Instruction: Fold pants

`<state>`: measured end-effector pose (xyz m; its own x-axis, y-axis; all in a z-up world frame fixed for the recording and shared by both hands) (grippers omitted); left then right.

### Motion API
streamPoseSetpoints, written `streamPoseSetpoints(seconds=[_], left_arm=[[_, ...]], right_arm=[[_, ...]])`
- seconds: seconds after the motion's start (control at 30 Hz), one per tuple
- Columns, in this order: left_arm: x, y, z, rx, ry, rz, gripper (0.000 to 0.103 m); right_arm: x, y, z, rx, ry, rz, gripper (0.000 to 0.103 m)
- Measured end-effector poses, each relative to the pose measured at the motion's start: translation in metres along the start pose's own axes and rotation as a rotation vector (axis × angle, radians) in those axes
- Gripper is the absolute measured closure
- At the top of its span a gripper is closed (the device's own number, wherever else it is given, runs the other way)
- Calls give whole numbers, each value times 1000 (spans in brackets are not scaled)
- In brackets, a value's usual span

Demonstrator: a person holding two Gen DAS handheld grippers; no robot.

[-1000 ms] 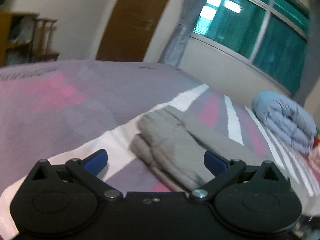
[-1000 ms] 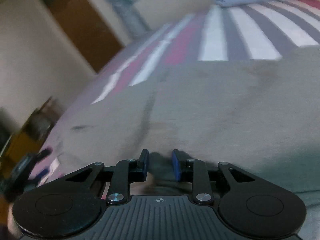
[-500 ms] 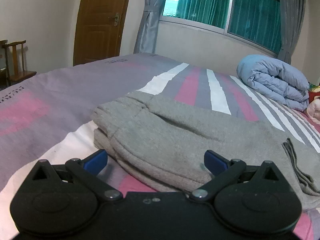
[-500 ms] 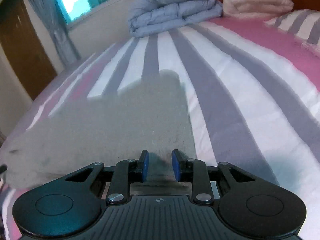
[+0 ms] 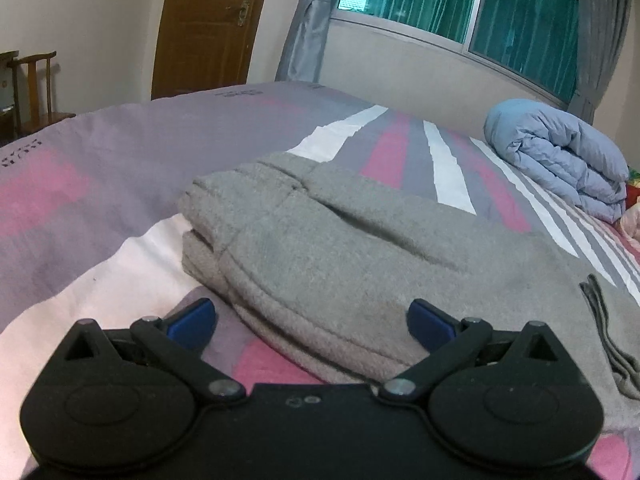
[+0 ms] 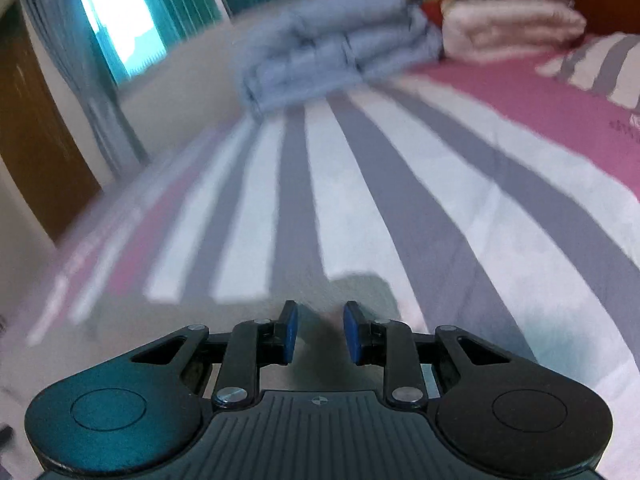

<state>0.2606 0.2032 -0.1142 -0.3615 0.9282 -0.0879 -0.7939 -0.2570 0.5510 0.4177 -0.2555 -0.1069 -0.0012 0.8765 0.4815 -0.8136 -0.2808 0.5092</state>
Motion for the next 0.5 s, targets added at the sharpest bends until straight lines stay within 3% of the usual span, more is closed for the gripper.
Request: streamPoseSetpoints(seconds=[0.03, 0.1, 0.17, 0.3, 0.37, 0.4, 0.5], left_arm=[[0, 0, 0, 0, -1, 3, 6], [-1, 0, -1, -1, -6, 8, 6], [0, 1, 0, -5, -2, 10, 6], [4, 3, 1, -16, 21, 32, 6], [6, 6, 1, -25, 29, 42, 6], [7, 7, 1, -25, 36, 42, 6], [10, 4, 0, -15, 57, 35, 6]], right_arm=[[-1, 1, -3, -10, 17, -16, 76], [-1, -22, -16, 51, 32, -50, 76], [3, -25, -17, 31, 51, -65, 76], [17, 4, -27, -37, 57, -3, 76], [19, -10, -38, 27, 81, -35, 76], [21, -6, -39, 8, 89, -39, 76], [44, 5, -41, -49, 133, 44, 76]])
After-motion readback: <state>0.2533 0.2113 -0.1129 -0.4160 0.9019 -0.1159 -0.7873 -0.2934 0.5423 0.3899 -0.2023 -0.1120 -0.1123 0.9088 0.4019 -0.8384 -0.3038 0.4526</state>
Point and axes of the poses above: each gripper's, at about its wrist camera, not at the fingertips, and y roughly against the way its jaws point, x to its left, z to its top, the point moved 4 cm from there along -y, roughly the way its jaws point, and after that the axes turned 7 degrees about -y, right-handed, at the moved point
